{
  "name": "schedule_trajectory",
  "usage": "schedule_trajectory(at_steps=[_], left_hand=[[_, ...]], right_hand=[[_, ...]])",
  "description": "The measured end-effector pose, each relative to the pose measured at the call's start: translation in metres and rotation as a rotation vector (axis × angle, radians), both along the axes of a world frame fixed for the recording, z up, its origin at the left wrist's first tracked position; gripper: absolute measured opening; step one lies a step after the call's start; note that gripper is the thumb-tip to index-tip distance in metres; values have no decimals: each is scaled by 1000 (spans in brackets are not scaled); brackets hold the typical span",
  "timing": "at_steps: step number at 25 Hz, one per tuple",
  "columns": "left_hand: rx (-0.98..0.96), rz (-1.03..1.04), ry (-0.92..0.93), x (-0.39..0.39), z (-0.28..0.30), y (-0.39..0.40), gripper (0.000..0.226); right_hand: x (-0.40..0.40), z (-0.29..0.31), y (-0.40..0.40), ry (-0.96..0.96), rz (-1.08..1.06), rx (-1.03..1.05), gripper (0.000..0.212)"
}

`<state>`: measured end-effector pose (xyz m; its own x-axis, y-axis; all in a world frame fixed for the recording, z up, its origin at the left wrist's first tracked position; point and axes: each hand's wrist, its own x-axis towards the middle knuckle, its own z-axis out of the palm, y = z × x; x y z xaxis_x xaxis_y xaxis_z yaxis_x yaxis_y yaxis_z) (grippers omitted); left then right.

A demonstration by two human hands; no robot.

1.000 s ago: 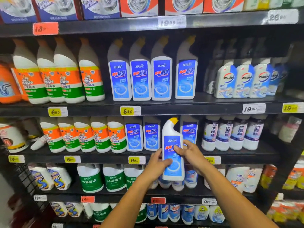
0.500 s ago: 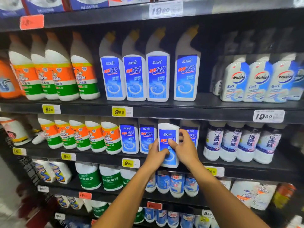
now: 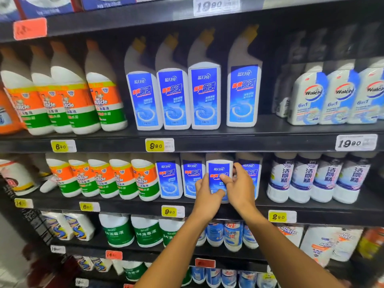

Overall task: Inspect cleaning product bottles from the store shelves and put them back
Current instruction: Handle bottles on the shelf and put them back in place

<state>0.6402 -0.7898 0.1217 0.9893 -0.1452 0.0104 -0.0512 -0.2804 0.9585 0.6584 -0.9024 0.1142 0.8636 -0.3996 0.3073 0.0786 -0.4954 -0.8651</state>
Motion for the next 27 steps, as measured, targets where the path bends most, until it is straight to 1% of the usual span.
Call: schedule_trajectory(at_steps=[2,6,8,11,15,17,19,20,22,25,27], left_hand=[[-30,-18,13,3,-3,11,73],[-33,11,37,12,-12,38,63],[-37,30,48,14,-19,49,58],[-44,42,73,17,-24,60,54],[-71,51,103,21,-27,72,54],[-86,65,97,21,-27,79,55],[-105,76,85,24,-25,86,54],[-117,83,82,25,-23,88,52],[-140,95,69,30,-18,95,50],[-145,87,39,35,-12,104,49],[-138,73,31,38,-11,108,48]], right_hand=[[3,0,3,-8,-26,-18,29],[5,-2,8,20,-78,-118,32],[5,-3,9,4,-104,-216,31],[5,-1,8,-6,-140,-335,36],[-1,4,13,17,-219,-369,46],[-6,10,24,-116,-223,-432,44],[-5,21,40,-271,-109,-561,35],[-1,27,48,-289,-40,-619,33],[7,38,61,-215,45,-671,32],[20,46,72,-49,19,-742,29],[26,47,73,62,-8,-773,32]])
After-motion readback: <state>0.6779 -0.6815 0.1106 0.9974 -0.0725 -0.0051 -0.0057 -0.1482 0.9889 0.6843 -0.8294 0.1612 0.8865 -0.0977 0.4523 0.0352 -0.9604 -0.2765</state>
